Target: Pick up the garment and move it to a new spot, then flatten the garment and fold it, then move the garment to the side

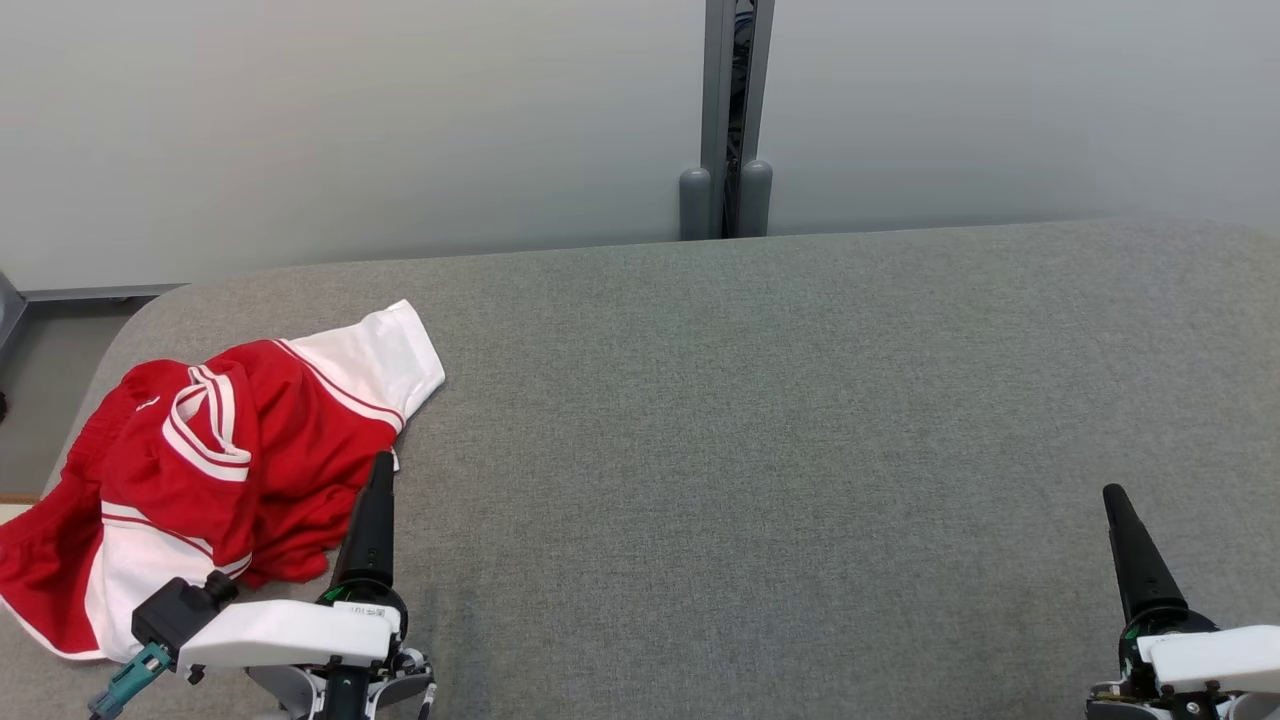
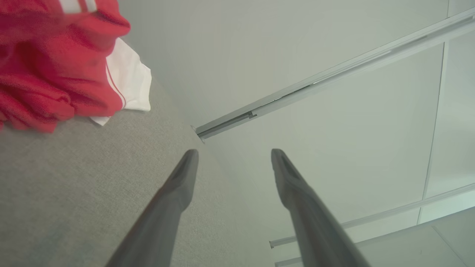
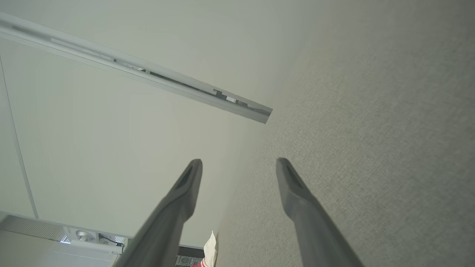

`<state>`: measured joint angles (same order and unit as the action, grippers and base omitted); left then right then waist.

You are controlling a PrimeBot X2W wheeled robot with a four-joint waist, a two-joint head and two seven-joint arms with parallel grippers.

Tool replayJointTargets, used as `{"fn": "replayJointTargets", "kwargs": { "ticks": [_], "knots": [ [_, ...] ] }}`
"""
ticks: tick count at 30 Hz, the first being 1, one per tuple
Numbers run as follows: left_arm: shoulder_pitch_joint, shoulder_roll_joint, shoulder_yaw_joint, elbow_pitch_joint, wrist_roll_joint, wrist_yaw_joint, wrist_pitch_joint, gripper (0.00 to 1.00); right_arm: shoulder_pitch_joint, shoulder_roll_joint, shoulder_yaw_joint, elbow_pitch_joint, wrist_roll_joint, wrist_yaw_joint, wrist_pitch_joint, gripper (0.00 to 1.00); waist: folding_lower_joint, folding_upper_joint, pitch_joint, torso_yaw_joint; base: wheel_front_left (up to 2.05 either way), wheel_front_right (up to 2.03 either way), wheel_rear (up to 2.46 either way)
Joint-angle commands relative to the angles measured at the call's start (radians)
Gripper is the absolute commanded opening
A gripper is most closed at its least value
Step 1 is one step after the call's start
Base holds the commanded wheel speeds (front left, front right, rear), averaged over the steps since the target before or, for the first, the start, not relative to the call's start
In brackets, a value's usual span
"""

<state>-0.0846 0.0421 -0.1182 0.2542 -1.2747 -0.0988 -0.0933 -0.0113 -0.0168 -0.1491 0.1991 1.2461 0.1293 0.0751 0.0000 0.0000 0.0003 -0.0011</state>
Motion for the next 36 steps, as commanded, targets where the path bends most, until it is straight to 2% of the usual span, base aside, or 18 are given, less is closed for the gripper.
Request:
{"fn": "replayJointTargets", "kwargs": {
  "ticks": [1, 14, 26, 36],
  "knots": [
    [-0.009, 0.004, 0.003, -0.022, 0.019, 0.002, -0.005, 1.00, -0.022, -0.014, 0.005, -0.020, -0.018, 0.001, -0.009, 1.00, 0.0000, 0.0000, 0.000, 0.000, 0.00, 0.00, 0.00],
    [0.013, 0.005, -0.032, -0.099, 0.301, 0.045, -0.036, 1.00, -0.029, -0.018, 0.103, -0.082, -0.309, 0.001, -0.073, 1.00, 0.0000, 0.0000, 0.000, 0.000, 0.00, 0.00, 0.00],
    [0.038, 0.006, -0.046, -0.157, 0.520, 0.100, -0.065, 1.00, -0.025, -0.022, 0.183, -0.111, -0.507, 0.001, -0.129, 1.00, 0.0000, 0.0000, -0.005, 0.001, 0.00, 0.00, 0.00],
    [0.052, 0.007, -0.044, -0.193, 0.667, 0.130, -0.084, 1.00, -0.031, -0.025, 0.239, -0.113, -0.623, 0.001, -0.168, 1.00, 0.0000, 0.0000, -0.010, 0.001, 0.00, 0.00, 0.00]
  ]
}}
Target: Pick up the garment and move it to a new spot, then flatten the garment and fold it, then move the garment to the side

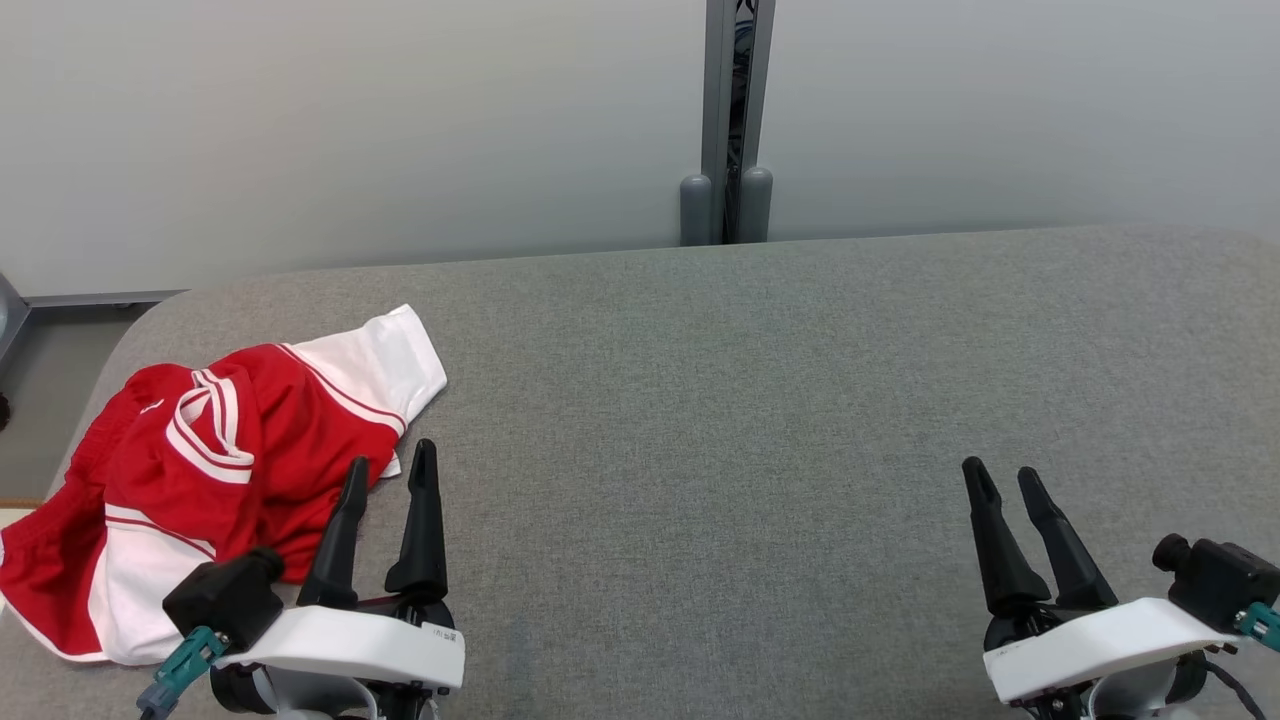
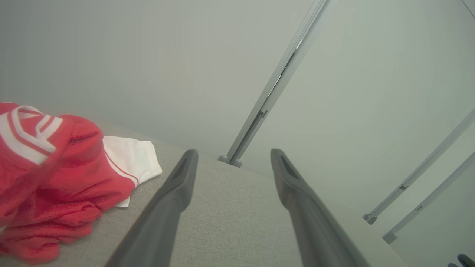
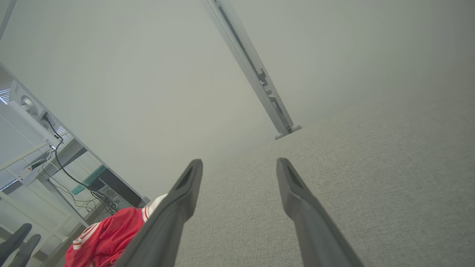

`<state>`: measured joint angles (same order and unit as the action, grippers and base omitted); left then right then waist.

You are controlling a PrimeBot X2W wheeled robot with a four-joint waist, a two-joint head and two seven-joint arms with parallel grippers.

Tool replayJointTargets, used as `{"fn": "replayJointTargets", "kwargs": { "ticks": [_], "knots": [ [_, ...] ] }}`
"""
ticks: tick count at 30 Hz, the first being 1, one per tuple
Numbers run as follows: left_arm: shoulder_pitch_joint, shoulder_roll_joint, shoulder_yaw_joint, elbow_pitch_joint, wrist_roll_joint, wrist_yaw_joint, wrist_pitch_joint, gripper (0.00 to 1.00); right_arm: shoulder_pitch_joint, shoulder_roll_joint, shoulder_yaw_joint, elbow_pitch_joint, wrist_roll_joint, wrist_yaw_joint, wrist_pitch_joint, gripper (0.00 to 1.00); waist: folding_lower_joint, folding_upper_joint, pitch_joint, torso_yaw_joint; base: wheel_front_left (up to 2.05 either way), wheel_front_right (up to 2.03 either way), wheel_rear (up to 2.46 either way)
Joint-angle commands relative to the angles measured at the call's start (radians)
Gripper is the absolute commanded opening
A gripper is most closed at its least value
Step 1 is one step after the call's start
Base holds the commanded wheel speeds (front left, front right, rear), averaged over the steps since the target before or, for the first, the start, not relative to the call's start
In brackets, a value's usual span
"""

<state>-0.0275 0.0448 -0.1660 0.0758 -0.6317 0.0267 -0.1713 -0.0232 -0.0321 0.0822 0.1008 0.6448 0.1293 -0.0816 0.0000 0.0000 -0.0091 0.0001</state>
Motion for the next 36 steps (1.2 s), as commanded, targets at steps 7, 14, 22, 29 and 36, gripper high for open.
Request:
{"fn": "replayJointTargets", "kwargs": {
  "ticks": [7, 14, 22, 29, 36],
  "knots": [
    [0.012, 0.005, -0.001, -0.018, 0.103, 0.030, -0.018, 1.00, -0.021, -0.011, 0.038, -0.020, -0.096, 0.001, -0.036, 1.00, 0.0000, 0.0000, -0.004, -0.002, 0.00, 0.00, 0.00],
    [0.018, 0.005, 0.002, -0.023, 0.161, 0.047, -0.029, 1.00, -0.014, -0.013, 0.044, -0.025, -0.154, 0.001, -0.057, 1.00, 0.0000, 0.0000, -0.006, -0.003, 0.00, 0.00, 0.00],
    [0.033, 0.005, 0.012, -0.004, 0.219, 0.057, -0.042, 1.00, -0.003, -0.015, 0.038, -0.020, -0.202, 0.002, -0.082, 1.00, 0.0000, 0.0000, -0.010, -0.005, 0.00, 0.00, 0.00],
    [0.035, 0.006, 0.011, 0.007, 0.285, 0.063, -0.053, 1.00, -0.003, -0.016, 0.050, -0.014, -0.257, 0.002, -0.102, 1.00, 0.0000, 0.0000, -0.016, -0.006, 0.00, 0.00, 0.00],
    [0.049, 0.006, 0.013, -0.012, 0.347, 0.082, -0.062, 1.00, 0.001, -0.018, 0.069, -0.014, -0.309, 0.002, -0.122, 1.00, 0.0000, 0.0000, -0.023, -0.010, 0.00, 0.00, 0.00]
  ]
}}
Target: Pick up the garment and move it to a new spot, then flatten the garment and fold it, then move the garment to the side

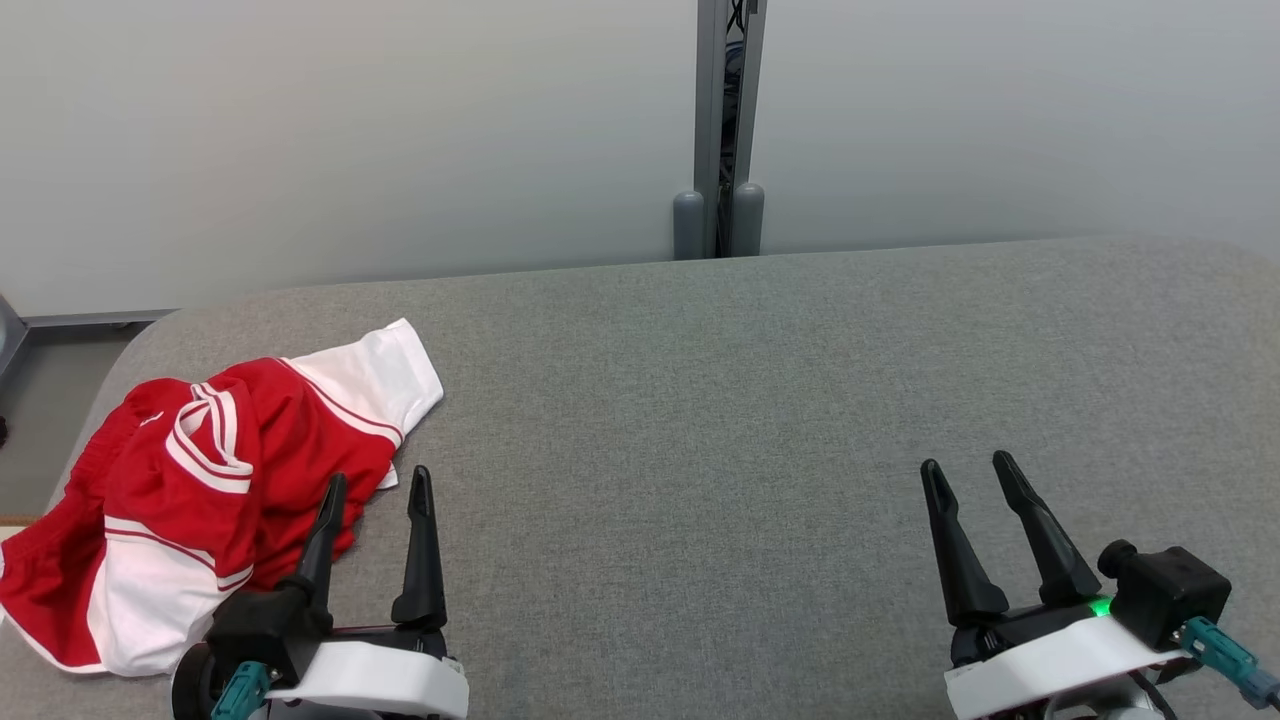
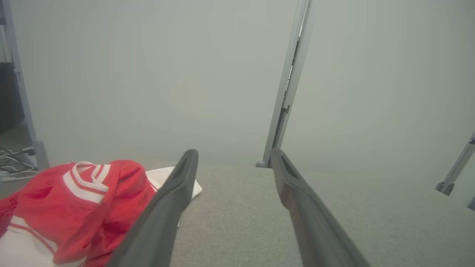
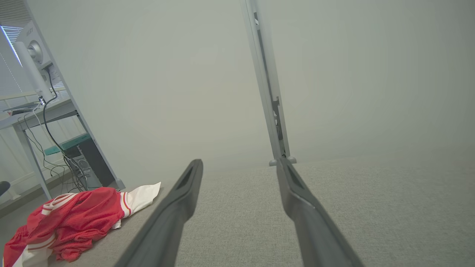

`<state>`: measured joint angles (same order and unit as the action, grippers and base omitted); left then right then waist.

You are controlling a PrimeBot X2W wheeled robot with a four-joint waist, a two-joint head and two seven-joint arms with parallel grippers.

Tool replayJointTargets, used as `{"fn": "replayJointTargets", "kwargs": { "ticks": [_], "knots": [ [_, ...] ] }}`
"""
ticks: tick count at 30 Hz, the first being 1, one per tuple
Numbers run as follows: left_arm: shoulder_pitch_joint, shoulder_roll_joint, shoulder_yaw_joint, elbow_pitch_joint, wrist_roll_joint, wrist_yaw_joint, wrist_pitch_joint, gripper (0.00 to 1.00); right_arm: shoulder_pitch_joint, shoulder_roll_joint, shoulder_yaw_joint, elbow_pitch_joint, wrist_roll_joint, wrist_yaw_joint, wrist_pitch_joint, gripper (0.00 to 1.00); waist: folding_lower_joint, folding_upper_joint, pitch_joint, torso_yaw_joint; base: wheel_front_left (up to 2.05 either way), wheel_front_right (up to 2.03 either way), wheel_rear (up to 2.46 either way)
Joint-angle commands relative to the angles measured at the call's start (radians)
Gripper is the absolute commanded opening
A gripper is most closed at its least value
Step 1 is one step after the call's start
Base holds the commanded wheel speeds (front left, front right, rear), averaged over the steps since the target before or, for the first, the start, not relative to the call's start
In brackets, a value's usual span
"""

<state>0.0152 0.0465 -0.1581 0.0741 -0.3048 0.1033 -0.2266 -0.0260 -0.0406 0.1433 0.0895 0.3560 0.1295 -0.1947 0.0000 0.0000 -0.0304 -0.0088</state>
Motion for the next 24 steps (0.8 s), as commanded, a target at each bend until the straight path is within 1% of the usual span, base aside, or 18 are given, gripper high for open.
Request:
{"fn": "replayJointTargets", "kwargs": {
  "ticks": [1, 12, 24],
  "knots": [
    [0.008, 0.005, 0.005, -0.011, 0.027, 0.008, -0.008, 1.00, 0.003, -0.009, 0.012, -0.002, -0.028, 0.002, -0.013, 1.00, 0.0000, 0.0000, -0.003, -0.001, 0.00, 0.00, 0.00],
    [0.018, 0.005, 0.006, -0.015, 0.123, 0.022, -0.022, 1.00, 0.002, -0.011, 0.041, 0.001, -0.104, 0.002, -0.040, 1.00, 0.0000, 0.0000, -0.011, -0.008, 0.00, 0.00, 0.00],
    [0.031, 0.006, 0.005, -0.015, 0.202, 0.031, -0.036, 1.00, 0.004, -0.014, 0.061, 0.007, -0.174, 0.002, -0.067, 1.00, 0.0000, 0.0000, -0.006, -0.009, 0.00, 0.00, 0.00]
  ]
}}
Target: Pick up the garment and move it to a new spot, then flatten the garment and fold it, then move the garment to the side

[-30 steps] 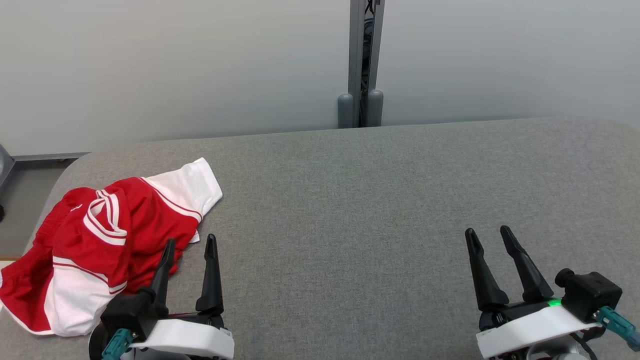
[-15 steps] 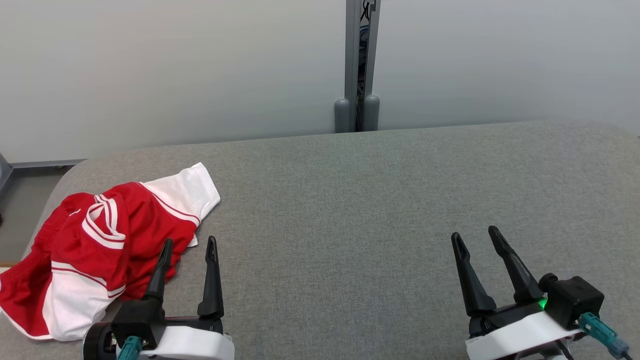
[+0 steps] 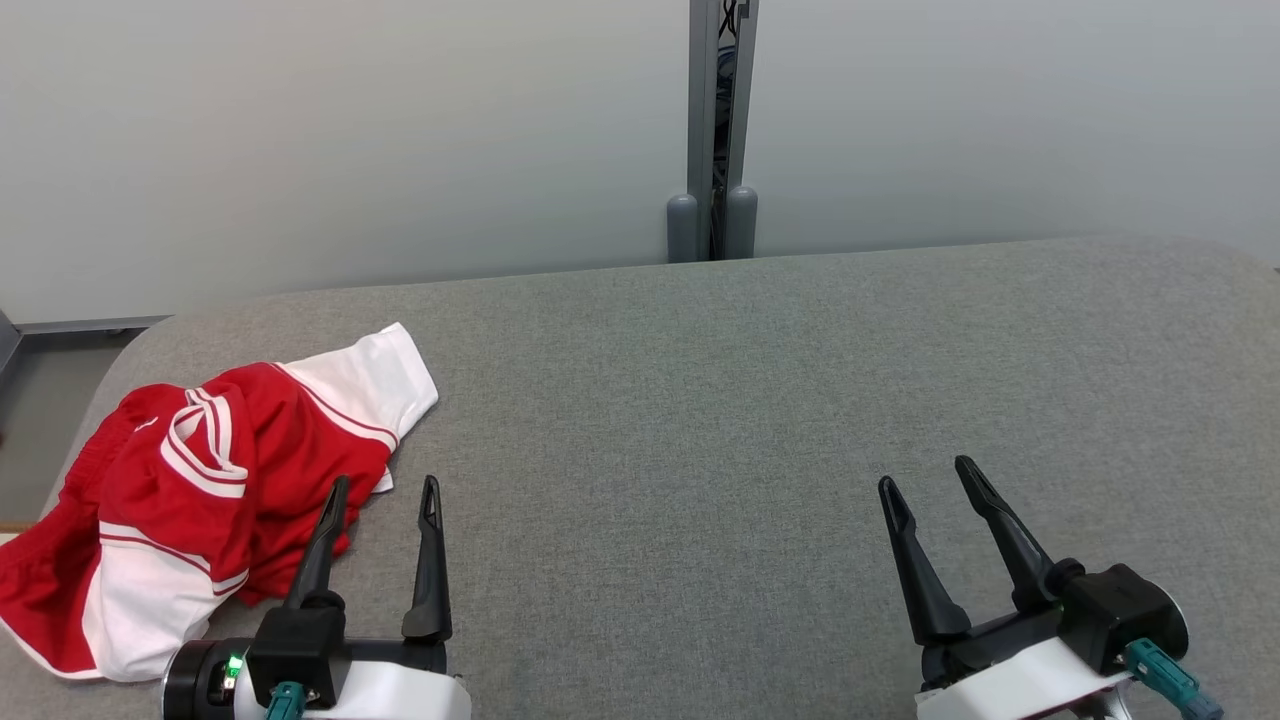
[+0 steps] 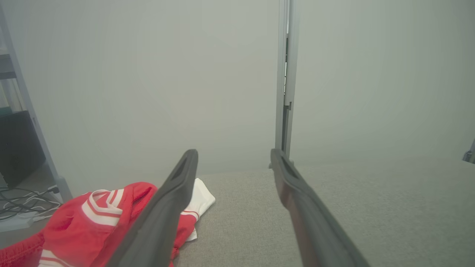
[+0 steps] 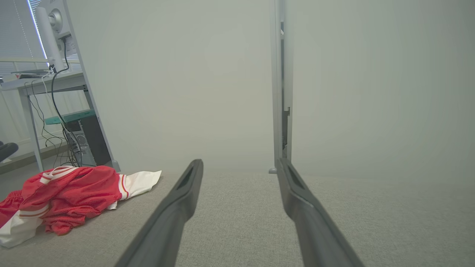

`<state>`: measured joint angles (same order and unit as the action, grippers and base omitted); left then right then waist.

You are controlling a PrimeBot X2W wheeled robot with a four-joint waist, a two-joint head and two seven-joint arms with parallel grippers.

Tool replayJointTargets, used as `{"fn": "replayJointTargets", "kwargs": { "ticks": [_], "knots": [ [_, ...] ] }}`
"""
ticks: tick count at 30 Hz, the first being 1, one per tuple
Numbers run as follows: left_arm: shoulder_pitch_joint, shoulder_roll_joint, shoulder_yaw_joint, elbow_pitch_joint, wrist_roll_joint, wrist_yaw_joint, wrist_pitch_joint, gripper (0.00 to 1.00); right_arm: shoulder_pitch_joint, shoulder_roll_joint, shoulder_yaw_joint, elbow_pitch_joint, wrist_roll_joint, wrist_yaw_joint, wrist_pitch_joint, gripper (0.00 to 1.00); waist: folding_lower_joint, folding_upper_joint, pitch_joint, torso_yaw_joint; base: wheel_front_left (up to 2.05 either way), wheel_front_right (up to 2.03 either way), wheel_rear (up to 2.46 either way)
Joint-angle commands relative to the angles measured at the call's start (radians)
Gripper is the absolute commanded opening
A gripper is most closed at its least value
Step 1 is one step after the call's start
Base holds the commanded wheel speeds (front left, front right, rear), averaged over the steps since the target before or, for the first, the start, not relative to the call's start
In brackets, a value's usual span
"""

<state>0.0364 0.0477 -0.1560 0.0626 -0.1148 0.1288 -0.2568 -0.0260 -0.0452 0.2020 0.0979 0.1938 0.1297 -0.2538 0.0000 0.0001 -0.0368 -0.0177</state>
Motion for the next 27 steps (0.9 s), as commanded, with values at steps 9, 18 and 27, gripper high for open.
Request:
{"fn": "replayJointTargets", "kwargs": {
  "ticks": [9, 18, 27],
  "knots": [
    [0.013, 0.005, 0.000, 0.005, 0.028, 0.005, -0.009, 1.00, 0.009, -0.009, 0.005, 0.014, -0.019, 0.002, -0.013, 1.00, 0.0000, -0.0001, 0.008, 0.003, 0.00, 0.00, 0.00],
    [0.001, 0.005, -0.004, 0.008, 0.029, 0.004, -0.009, 1.00, -0.008, -0.009, -0.004, 0.028, -0.020, 0.002, -0.012, 1.00, 0.0000, -0.0001, 0.031, 0.000, 0.00, 0.00, 0.00],
    [-0.012, 0.004, -0.009, 0.013, 0.032, 0.014, -0.009, 1.00, 0.008, -0.008, -0.003, 0.019, -0.031, 0.002, -0.012, 1.00, 0.0000, -0.0001, 0.029, 0.048, 0.00, 0.00, 0.00]
  ]
}}
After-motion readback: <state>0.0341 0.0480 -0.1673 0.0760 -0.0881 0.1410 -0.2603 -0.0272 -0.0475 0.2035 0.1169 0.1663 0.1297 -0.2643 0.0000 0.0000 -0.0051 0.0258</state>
